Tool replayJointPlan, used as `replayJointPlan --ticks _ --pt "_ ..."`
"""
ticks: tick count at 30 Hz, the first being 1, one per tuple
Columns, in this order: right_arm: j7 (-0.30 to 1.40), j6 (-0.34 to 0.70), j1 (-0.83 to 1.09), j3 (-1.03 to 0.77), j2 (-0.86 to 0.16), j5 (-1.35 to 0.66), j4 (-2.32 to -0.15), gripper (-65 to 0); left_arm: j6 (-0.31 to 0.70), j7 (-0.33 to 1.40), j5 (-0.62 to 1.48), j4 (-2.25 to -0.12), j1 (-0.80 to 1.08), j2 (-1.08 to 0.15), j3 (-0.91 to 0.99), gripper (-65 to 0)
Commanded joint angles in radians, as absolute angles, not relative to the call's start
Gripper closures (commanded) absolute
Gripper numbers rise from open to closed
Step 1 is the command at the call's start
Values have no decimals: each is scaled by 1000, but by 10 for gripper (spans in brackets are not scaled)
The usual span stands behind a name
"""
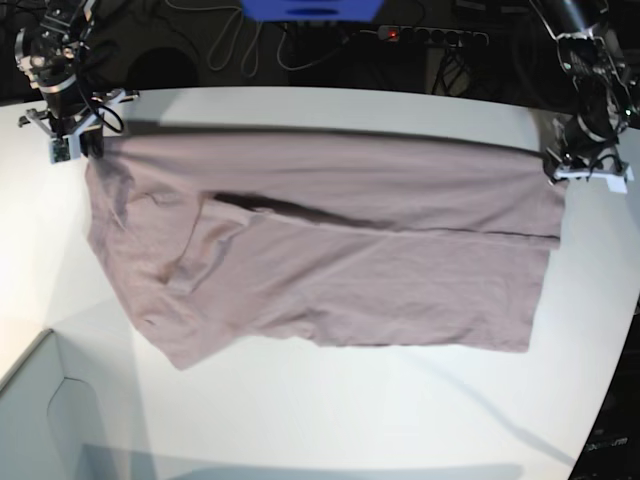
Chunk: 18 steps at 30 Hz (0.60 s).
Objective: Layout the t-shirt on the table in an organized manner, then fold the t-shirt properly
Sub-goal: 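Hold the folded shirt edge with both grippers at the table edge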
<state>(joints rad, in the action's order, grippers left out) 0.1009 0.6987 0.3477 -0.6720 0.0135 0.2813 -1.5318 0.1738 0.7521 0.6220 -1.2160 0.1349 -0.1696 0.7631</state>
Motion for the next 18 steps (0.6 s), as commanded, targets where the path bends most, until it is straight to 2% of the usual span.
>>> replayJointPlan --ticks 1,8,18 --pt "73 698 355 -676 1 268 -1552 0 176 737 627 -1260 143 -180 774 -1" --pt "73 698 409 -676 5 268 -1552 0 176 730 627 -1339 252 -145 779 -1" --pt "73 698 490 -676 5 162 -1552 0 177 733 627 -1339 274 -151 803 -1"
